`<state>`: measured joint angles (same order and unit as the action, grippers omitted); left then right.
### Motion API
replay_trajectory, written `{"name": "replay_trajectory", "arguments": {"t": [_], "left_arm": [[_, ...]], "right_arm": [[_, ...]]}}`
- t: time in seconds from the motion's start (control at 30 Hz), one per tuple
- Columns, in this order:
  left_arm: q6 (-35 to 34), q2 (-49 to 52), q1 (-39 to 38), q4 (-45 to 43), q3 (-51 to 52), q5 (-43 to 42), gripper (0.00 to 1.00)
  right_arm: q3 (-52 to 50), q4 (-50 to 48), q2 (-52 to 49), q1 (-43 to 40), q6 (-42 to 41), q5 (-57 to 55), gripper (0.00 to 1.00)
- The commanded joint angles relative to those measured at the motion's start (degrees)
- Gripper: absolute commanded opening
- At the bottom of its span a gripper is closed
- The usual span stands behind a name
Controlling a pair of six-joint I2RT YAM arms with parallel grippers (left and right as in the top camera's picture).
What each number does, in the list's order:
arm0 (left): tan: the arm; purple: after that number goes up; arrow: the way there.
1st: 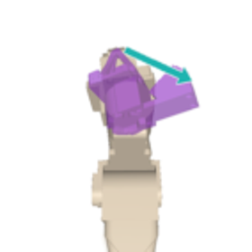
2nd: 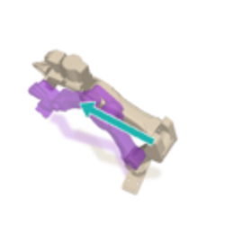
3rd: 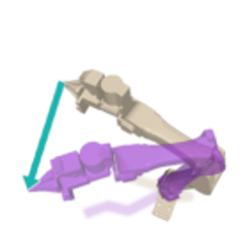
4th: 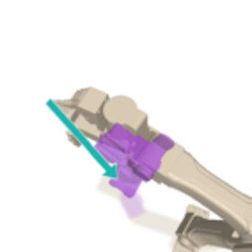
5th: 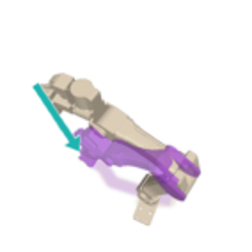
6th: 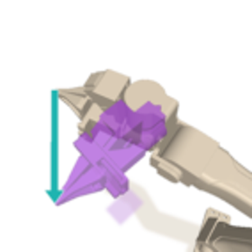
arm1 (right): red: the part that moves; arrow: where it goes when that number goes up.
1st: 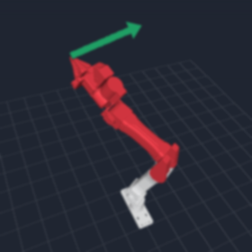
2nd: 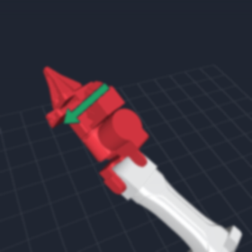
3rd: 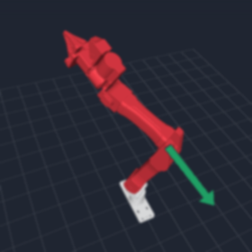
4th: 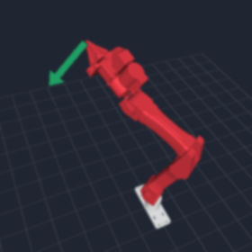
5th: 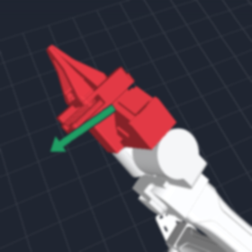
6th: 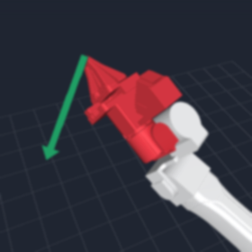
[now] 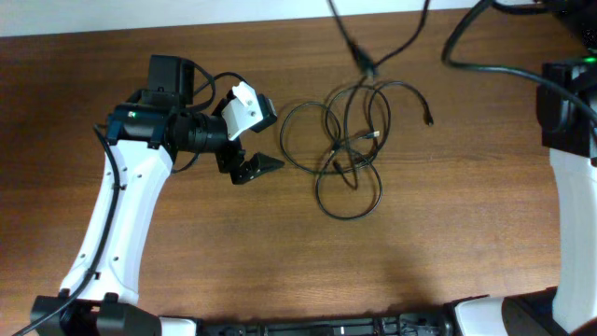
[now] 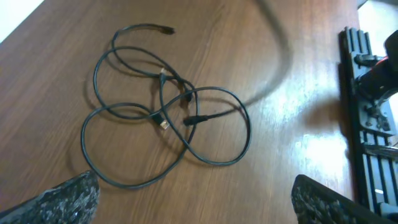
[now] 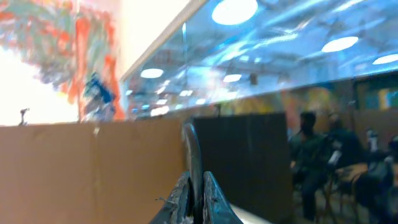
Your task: Untangle cables
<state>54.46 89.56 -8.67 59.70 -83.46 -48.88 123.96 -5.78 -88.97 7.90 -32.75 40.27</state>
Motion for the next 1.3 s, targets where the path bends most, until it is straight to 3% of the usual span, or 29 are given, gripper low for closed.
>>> {"name": "replay_trajectory", "arguments": {"t": [0.0, 0.23, 0.43, 0.6, 0.73, 0.87, 0.97, 1.07, 1.17, 1.27], "left_arm": [[0.22, -1.29, -0.44, -0.11, -0.26, -4.04, 0.99], [0.02, -1.29, -1.05, -0.07, -0.24, -4.02, 0.99], [-0.85, -1.29, -1.20, -0.02, -0.24, -3.89, 0.99], [-0.90, -1.29, -1.20, -0.11, -0.24, -3.91, 0.99], [-4.04, -1.29, -1.18, -0.48, -0.24, -4.07, 0.99], [-12.87, -1.29, -1.42, -3.65, -0.24, -4.07, 0.99], [-19.43, -1.29, -2.08, -7.32, -0.24, -3.82, 0.99], [-25.73, -1.29, -2.89, -11.54, -0.24, -3.28, 0.99], [-34.88, -1.29, -4.63, -15.43, -0.24, 4.17, 0.99], [-45.66, -1.29, -7.87, -18.14, -0.24, 17.16, 0.99]], "right_arm": [[0.90, -1.55, 0.44, -1.01, -0.76, -9.38, 0.04], [0.90, -0.35, 0.46, -14.47, -1.07, -11.04, 0.04], [1.25, -0.92, 0.61, -27.36, -5.95, -11.52, 0.04], [1.64, 9.88, 0.52, -38.07, -3.85, -8.94, 0.04], [1.64, 23.65, 0.55, -44.17, 5.73, -8.94, 0.04], [1.62, 36.98, 0.52, -49.53, 16.20, -14.32, 0.04], [1.62, 45.24, 0.37, -52.78, 22.40, -24.70, 0.04], [1.62, 49.24, 0.02, -55.34, 25.92, -32.50, 0.04], [1.62, 52.57, -0.46, -57.51, 28.55, -37.44, 0.04], [1.60, 56.96, -1.68, -59.84, 29.59, -42.56, 0.04]]}}
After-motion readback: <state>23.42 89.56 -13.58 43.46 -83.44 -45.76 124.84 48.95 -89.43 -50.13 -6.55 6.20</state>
